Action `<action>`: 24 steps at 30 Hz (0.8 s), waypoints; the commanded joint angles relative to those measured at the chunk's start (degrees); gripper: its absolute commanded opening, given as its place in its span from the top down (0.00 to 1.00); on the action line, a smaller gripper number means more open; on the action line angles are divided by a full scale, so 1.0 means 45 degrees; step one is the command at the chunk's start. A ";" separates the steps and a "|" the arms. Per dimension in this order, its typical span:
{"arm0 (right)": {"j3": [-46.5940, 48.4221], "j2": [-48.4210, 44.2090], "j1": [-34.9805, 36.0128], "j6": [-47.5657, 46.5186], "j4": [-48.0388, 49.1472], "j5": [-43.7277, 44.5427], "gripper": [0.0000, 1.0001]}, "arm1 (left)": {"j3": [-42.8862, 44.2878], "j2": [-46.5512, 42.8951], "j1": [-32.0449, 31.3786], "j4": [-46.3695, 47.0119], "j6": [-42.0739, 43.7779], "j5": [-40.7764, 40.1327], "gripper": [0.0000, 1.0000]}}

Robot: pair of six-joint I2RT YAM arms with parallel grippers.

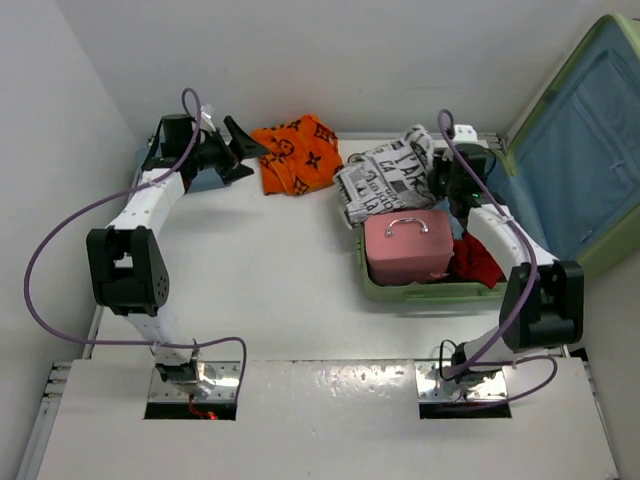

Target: Pack the luggage

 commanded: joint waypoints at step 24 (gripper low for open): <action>0.0415 0.1516 -0.3981 -0.1919 0.1463 0.1709 0.27 | 0.0430 0.1203 0.0272 -0.0931 0.4992 -0.3028 0.03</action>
